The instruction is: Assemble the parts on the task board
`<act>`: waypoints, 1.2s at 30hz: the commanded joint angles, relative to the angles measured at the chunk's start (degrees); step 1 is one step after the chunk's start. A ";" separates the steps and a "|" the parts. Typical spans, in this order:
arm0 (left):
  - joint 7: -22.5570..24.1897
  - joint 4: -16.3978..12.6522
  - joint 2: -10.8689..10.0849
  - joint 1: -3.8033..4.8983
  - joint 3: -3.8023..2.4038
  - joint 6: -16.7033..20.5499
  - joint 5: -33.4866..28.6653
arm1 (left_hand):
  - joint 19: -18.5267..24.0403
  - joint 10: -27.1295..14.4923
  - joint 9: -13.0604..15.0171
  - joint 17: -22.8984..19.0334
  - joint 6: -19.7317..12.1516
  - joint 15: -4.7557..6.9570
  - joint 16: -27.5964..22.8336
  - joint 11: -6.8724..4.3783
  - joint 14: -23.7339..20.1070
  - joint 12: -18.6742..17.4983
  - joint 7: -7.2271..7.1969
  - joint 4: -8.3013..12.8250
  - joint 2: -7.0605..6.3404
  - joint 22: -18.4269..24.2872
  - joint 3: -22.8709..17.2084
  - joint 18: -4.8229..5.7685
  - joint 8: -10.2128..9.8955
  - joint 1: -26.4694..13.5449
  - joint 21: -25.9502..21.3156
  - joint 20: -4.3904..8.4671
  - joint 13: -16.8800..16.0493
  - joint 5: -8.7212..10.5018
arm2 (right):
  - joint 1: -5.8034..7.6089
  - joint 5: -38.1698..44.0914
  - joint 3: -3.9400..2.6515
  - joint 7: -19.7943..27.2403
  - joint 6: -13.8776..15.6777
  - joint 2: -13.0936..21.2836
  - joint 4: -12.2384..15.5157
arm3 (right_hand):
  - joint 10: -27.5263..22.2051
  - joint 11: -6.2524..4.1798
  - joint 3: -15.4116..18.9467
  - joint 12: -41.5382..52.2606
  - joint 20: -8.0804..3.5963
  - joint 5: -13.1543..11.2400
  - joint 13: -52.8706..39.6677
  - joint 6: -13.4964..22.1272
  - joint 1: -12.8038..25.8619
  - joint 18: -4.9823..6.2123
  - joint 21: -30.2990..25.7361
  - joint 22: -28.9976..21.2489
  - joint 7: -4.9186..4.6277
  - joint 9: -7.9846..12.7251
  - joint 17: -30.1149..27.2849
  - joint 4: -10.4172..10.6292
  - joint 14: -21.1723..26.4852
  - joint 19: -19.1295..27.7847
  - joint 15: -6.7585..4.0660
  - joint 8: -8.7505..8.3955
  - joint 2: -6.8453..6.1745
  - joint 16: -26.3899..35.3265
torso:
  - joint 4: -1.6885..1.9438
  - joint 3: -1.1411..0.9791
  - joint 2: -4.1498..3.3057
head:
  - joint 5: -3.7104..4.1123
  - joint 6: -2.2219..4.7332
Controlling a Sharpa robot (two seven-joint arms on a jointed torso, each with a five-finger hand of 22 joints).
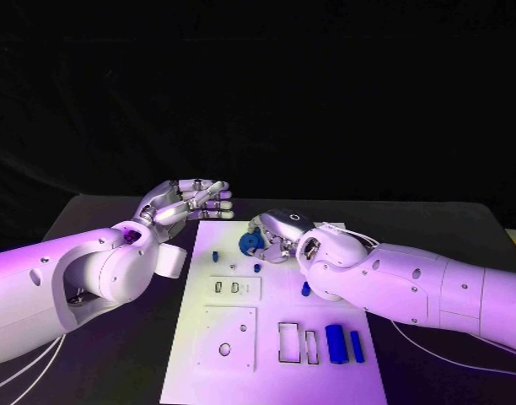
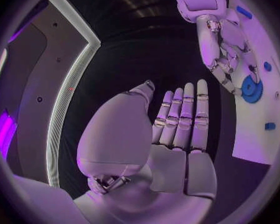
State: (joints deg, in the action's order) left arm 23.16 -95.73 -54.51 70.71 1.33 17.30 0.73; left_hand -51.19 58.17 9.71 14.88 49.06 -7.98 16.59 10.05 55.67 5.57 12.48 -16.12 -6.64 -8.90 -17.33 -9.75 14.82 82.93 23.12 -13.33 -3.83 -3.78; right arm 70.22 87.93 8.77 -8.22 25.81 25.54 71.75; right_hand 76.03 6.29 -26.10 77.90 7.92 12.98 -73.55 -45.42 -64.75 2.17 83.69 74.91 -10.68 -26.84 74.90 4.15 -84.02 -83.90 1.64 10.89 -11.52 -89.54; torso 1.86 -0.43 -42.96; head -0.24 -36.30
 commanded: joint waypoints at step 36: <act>0.30 -0.18 -0.61 0.11 -0.04 -0.70 -0.07 | 0.06 0.15 -0.02 0.10 -0.35 0.12 -0.34 0.44 -0.44 -0.23 1.15 -0.08 0.20 0.06 -0.35 -0.65 -0.15 0.27 0.34 -0.21 -0.07 0.34 | 3.26 -15.65 -0.33 8.37 3.30 18.18 14.93 | 1.52 -1.04 -1.38 1.36 -0.68 1.68 -1.59 -2.58 -1.61 -0.12 0.23 8.46 0.62 -0.76 14.05 0.09 -5.75 -0.75 -0.49 0.38 1.27 -0.20 | -0.32 -0.14 0.30 | 0.69 0.12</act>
State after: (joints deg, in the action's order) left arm 23.07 -95.84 -55.18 70.72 1.35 17.31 0.73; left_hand -51.19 58.17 9.71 14.92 49.06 -7.80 16.59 10.05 55.48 5.59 12.48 -16.12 -6.64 -8.91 -17.33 -9.74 14.82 82.93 23.12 -13.33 -3.82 -3.78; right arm 73.04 80.36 8.46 -5.43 27.91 42.44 85.53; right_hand 77.15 5.18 -27.31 79.01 7.77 15.06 -74.96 -47.77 -65.80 2.17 83.98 74.93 -9.97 -27.52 74.90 4.58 -84.02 -84.03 1.64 11.50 -10.27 -89.54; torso 1.74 -0.47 -42.82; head 0.14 -36.26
